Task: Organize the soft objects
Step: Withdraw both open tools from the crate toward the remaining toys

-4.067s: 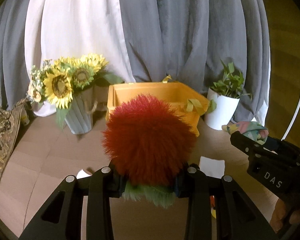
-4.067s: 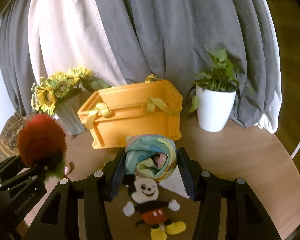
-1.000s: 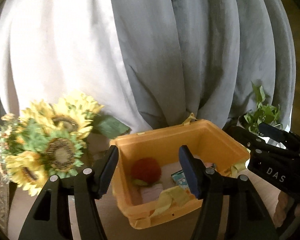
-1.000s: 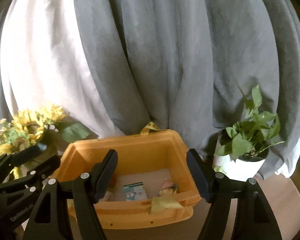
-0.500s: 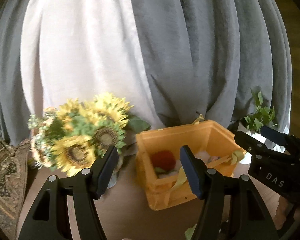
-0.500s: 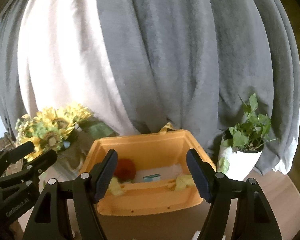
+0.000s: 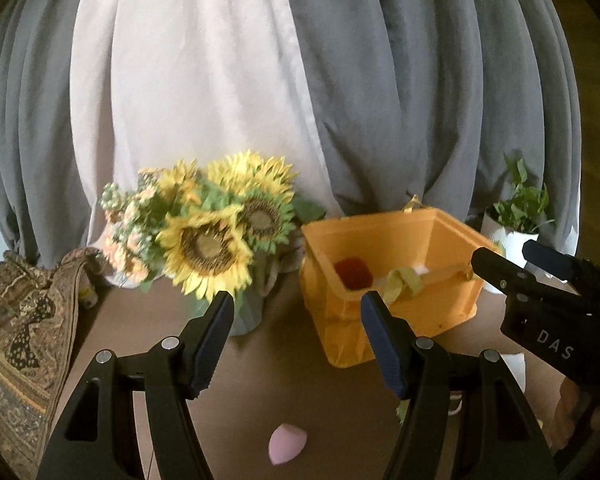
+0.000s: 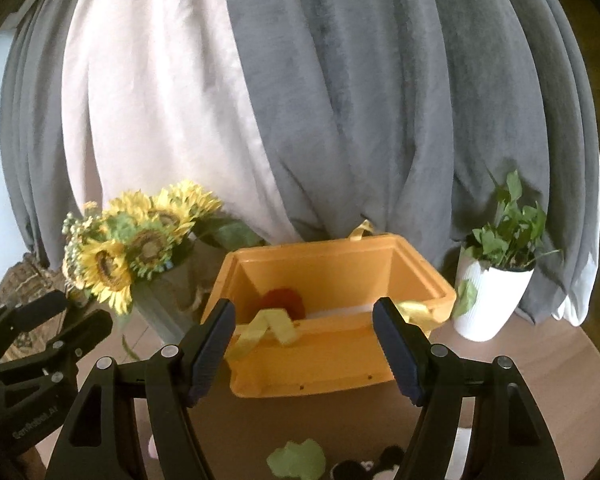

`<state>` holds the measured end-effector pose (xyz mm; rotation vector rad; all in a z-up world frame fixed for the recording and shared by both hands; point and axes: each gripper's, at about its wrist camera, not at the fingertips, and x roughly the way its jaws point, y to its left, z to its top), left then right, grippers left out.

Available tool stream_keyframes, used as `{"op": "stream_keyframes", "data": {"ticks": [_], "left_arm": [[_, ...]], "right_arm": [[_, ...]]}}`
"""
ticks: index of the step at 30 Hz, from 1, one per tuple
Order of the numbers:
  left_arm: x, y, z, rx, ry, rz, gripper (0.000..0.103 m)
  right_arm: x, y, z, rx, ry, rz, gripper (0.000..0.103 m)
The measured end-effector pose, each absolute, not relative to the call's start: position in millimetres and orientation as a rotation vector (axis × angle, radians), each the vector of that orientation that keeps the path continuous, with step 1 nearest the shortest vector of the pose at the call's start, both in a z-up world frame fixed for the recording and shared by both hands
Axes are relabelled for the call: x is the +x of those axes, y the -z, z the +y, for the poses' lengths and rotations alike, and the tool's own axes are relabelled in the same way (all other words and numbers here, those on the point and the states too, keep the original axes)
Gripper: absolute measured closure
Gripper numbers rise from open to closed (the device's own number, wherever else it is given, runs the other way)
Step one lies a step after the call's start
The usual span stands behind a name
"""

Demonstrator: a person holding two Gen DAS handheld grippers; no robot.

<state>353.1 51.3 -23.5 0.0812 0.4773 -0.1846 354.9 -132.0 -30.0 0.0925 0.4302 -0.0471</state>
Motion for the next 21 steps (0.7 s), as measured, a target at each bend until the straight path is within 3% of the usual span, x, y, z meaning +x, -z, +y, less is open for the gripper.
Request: {"op": "stream_keyframes", "data": {"ticks": [21], "left_arm": [[321, 89, 71, 0.103, 0.153, 0.621, 0.038]], "right_arm": [[332, 92, -100, 0.055, -0.005, 0.602, 0.031]]}}
